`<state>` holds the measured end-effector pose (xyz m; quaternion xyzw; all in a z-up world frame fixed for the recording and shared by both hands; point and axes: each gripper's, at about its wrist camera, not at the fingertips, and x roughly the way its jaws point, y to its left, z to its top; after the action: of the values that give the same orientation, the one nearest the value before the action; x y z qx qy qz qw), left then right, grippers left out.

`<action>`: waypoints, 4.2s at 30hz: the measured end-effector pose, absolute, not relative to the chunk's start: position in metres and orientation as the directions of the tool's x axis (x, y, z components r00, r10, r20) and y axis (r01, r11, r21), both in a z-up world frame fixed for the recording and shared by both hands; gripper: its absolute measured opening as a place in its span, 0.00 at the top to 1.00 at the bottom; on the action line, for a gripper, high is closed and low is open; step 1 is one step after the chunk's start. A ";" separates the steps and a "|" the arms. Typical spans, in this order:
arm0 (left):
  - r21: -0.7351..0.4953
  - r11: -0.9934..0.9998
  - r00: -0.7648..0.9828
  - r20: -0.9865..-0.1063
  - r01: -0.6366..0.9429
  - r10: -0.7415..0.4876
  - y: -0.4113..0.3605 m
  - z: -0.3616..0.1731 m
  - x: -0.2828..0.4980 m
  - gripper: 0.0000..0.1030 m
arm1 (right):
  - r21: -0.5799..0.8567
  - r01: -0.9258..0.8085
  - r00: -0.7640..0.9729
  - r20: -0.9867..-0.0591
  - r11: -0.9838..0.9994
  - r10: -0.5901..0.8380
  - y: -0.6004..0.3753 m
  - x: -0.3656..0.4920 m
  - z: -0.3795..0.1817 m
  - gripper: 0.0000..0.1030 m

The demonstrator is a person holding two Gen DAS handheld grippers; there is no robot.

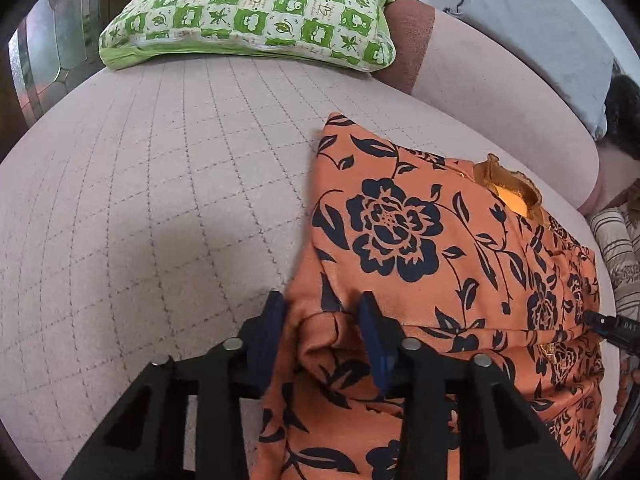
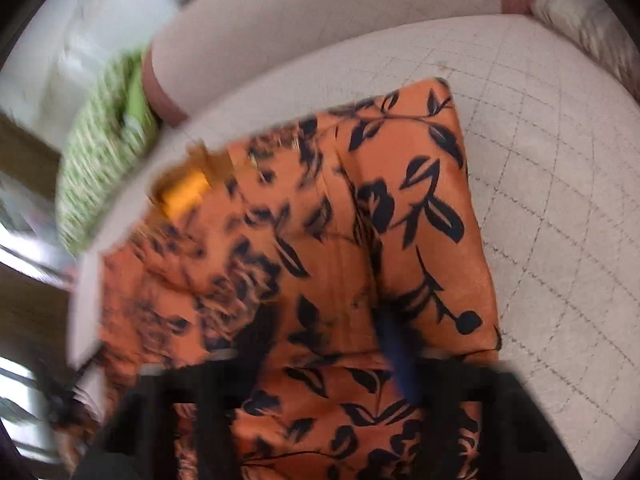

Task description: Fold small clothes

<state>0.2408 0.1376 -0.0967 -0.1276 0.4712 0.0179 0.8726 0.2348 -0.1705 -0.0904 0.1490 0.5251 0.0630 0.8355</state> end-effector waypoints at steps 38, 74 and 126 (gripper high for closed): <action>-0.212 0.958 0.562 -0.824 -0.191 -0.071 0.137 -0.102 0.251 0.62 | -0.022 0.051 0.581 -0.812 0.998 -0.048 -0.137 0.281 -0.093 0.65; -0.161 0.939 0.565 -0.824 -0.304 0.041 0.158 -0.093 0.253 0.38 | 0.456 -0.071 0.581 -0.704 0.887 0.408 -0.153 0.256 -0.061 0.18; -0.160 0.982 0.454 -0.886 -0.100 -0.098 0.159 -0.103 -0.005 0.50 | 0.306 0.122 0.440 -0.869 0.944 0.225 -0.229 -0.068 -0.122 0.85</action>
<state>-0.0053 0.1591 -0.1033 -0.0947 0.5224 0.0004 0.8474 -0.0678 -0.2293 -0.1219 0.1642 0.5283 0.0312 0.8324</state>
